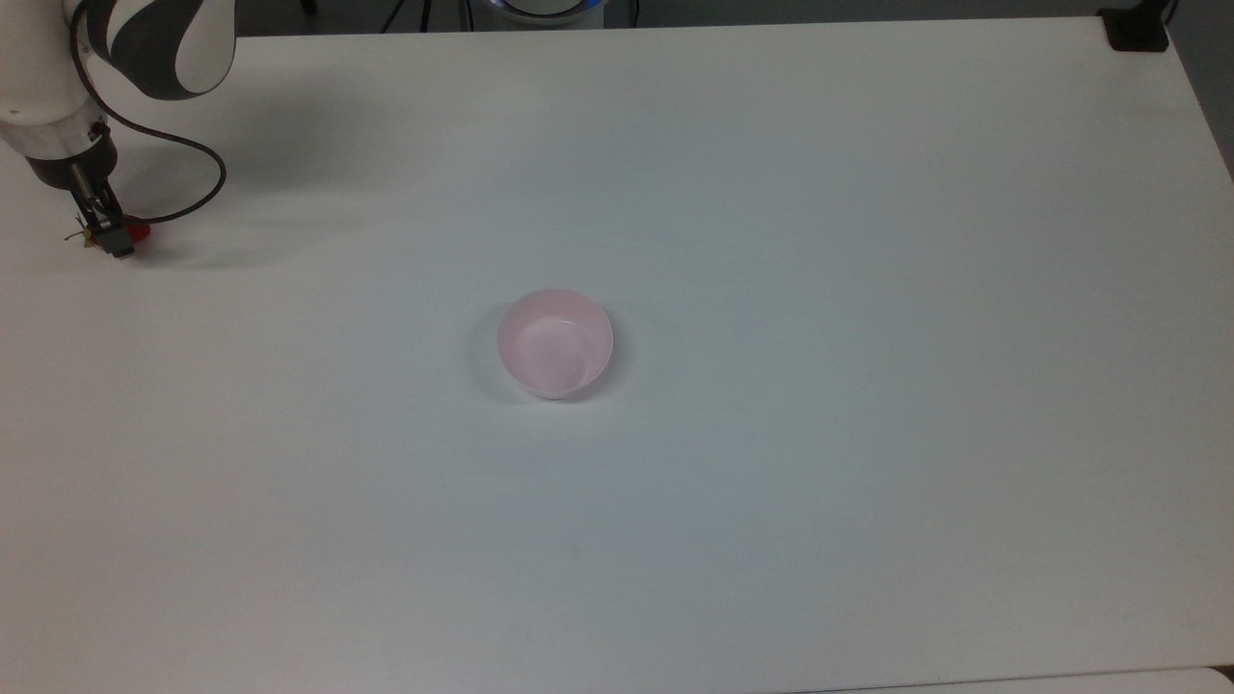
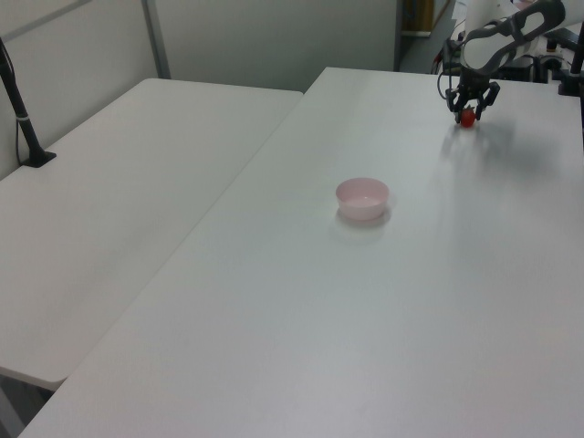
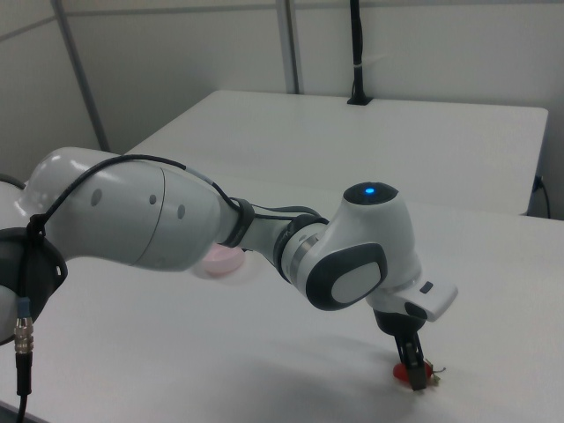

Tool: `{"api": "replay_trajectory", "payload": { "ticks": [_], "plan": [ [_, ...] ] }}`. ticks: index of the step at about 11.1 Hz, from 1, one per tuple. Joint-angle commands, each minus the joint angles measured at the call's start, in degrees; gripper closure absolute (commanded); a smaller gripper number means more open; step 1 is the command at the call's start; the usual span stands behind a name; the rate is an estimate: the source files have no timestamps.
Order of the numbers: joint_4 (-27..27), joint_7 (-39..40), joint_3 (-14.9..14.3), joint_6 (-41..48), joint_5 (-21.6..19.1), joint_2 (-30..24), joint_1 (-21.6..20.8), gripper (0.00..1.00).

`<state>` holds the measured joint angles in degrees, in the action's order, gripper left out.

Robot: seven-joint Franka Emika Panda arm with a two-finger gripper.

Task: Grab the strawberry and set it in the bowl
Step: 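Lift the strawberry and carry it over the pink bowl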

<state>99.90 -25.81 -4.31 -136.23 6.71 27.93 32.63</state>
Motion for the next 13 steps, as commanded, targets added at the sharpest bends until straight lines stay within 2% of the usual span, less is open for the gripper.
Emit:
{"api": "replay_trajectory", "payload": {
  "ticks": [1, 2, 4, 7, 9, 11, 13],
  "plan": [
    [0.6, -0.9, -0.1, -1.1, 1.0, -0.9, -1.4, 0.54],
    [-0.4, -1.3, 0.4, -0.6, 0.7, -1.3, -2.2, 0.54],
    [-3.2, -2.7, 0.6, 3.9, 0.1, -2.0, -7.6, 0.53],
    [-7.5, -4.9, 0.6, 14.6, -0.2, -3.4, -18.7, 0.53],
    [-7.7, -5.7, 0.9, 18.8, -2.9, -5.4, -27.0, 0.53],
    [-7.7, -9.7, 1.0, 19.8, -3.1, -5.7, -35.4, 0.53],
    [-7.7, -13.5, 1.0, 19.0, -3.2, -4.9, -39.4, 0.47]
  ]
}}
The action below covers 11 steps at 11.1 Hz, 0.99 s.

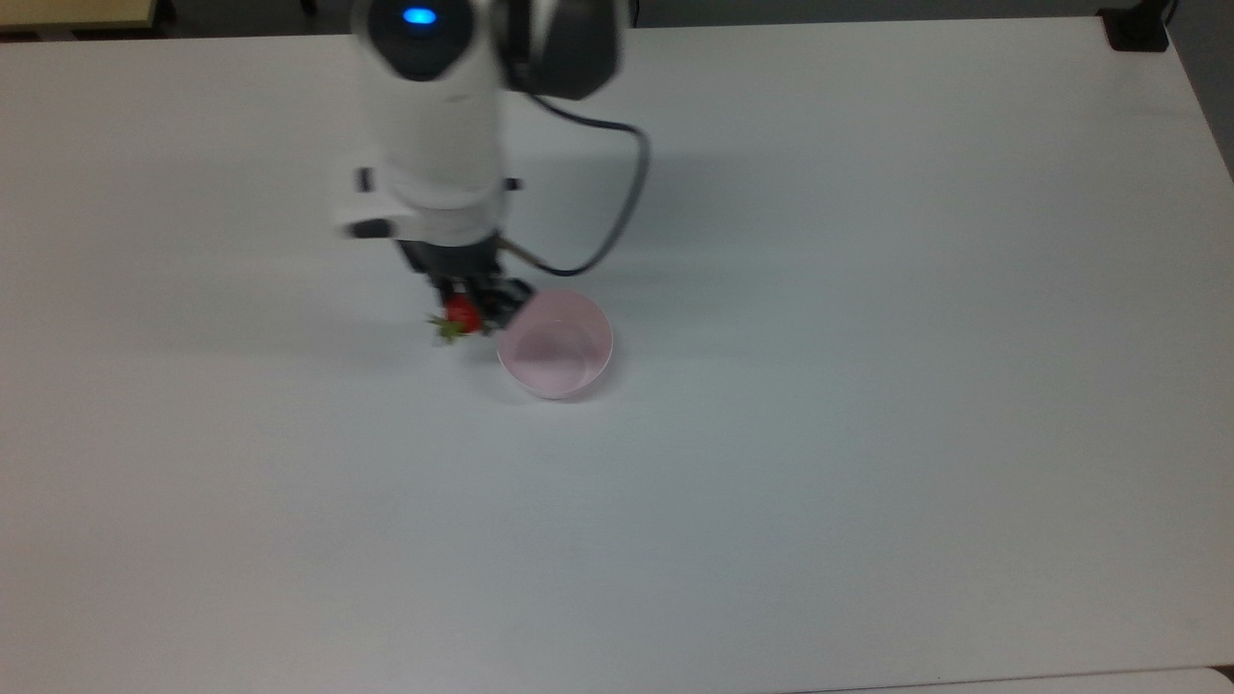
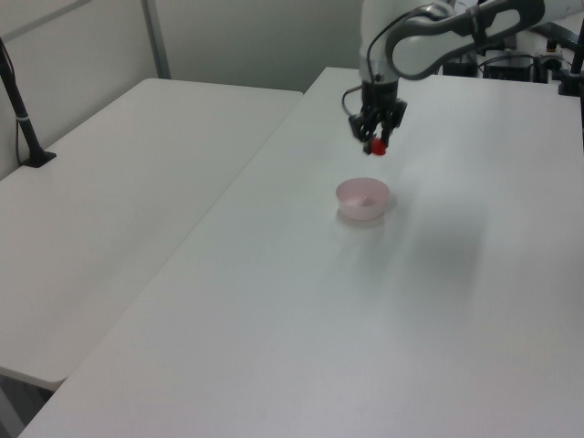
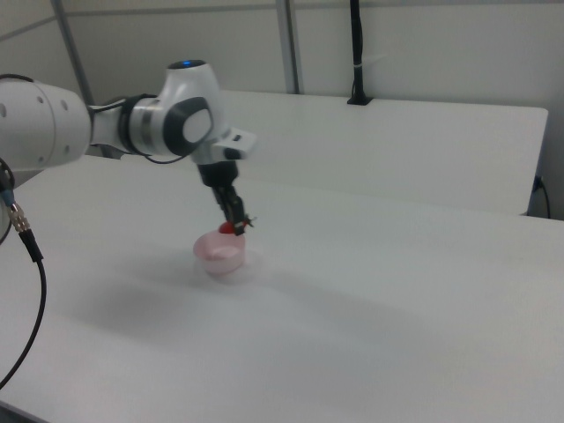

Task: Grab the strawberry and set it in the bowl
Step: 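Open the gripper to drop the strawberry into the bowl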

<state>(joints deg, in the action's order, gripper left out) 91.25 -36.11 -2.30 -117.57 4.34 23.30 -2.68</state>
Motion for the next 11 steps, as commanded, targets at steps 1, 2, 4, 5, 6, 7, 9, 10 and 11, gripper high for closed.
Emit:
{"api": "replay_trajectory", "payload": {
  "ticks": [1, 2, 4, 5, 6, 7, 9, 10, 11],
  "plan": [
    [0.9, -3.5, -1.0, 0.1, -0.8, -0.3, -5.2, 0.29],
    [0.9, -3.4, -1.0, -0.6, -0.7, -0.3, -5.4, 0.04],
    [-1.4, -1.7, -1.1, 0.2, 0.3, -1.3, -5.1, 0.0],
    [-2.1, 2.9, -1.1, 2.1, 0.3, -3.2, -5.1, 0.0],
    [-2.0, 11.2, -1.0, 4.3, 0.1, -6.1, -5.1, 0.0],
    [-1.8, 19.2, -1.0, 8.9, -0.3, -9.1, -5.1, 0.0],
    [-1.8, 27.2, -1.2, 19.3, -0.5, -14.7, -5.1, 0.0],
    [-1.4, 27.5, -1.2, 22.2, -0.4, -16.9, -5.1, 0.0],
    [-1.3, 27.4, -1.3, 23.9, -0.4, -18.6, -5.4, 0.0]
  ]
}}
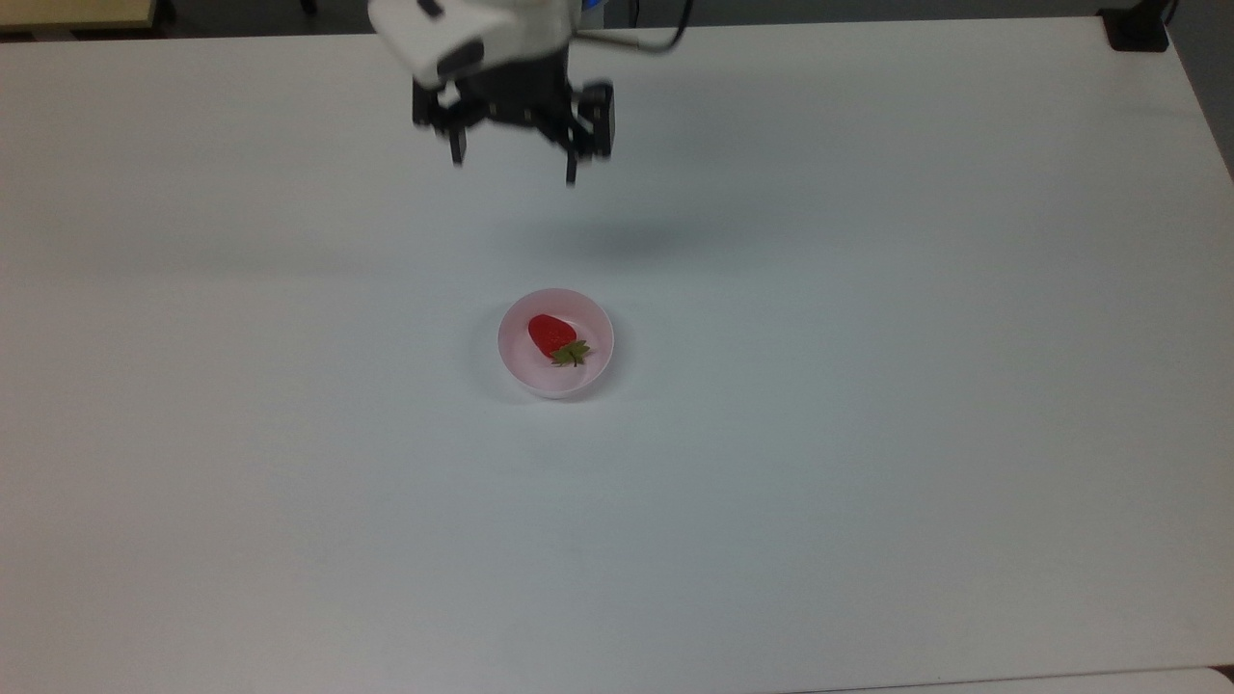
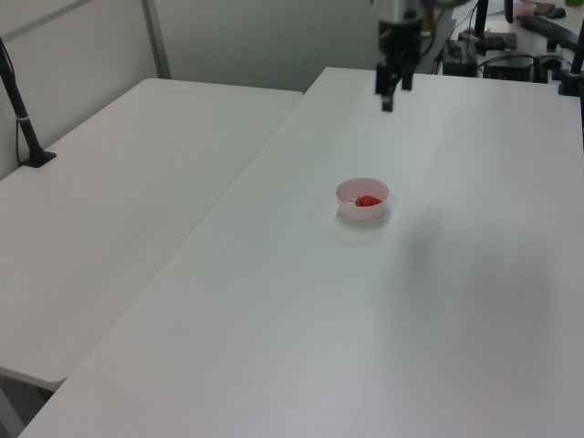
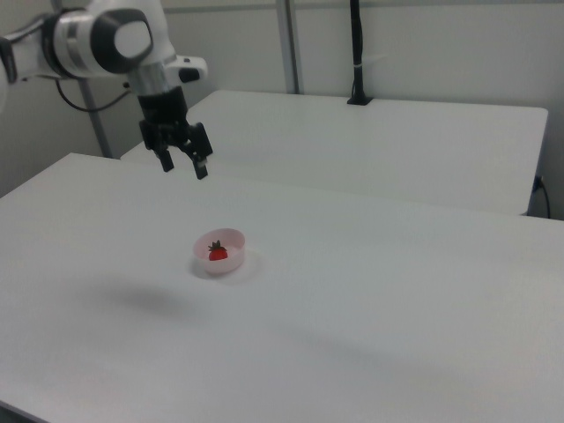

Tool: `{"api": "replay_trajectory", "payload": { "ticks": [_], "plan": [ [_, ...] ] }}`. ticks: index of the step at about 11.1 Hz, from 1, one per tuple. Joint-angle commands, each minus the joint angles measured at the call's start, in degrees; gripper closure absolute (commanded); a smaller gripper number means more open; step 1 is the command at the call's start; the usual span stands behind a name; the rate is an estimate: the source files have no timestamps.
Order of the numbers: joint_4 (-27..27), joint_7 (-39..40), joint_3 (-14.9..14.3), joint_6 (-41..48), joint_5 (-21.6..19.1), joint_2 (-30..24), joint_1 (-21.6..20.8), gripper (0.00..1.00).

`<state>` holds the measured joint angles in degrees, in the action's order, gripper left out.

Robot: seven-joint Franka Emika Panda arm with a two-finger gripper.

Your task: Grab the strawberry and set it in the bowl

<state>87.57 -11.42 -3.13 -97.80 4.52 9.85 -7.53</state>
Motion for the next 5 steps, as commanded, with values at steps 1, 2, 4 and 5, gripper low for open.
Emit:
{"api": "replay_trajectory", "payload": {
  "ticks": [1, 2, 4, 5],
  "plan": [
    [2.3, 2.7, -0.3, 5.3, -0.6, -5.7, -0.1, 0.0],
    [2.6, 2.9, -0.3, 5.5, -0.7, -6.6, 0.8, 0.0],
    [3.2, 2.8, -0.1, 5.6, -0.7, -6.7, 2.5, 0.0],
    [3.2, 2.5, -0.1, 5.7, -0.7, -6.8, 3.4, 0.0]
  ]
}}
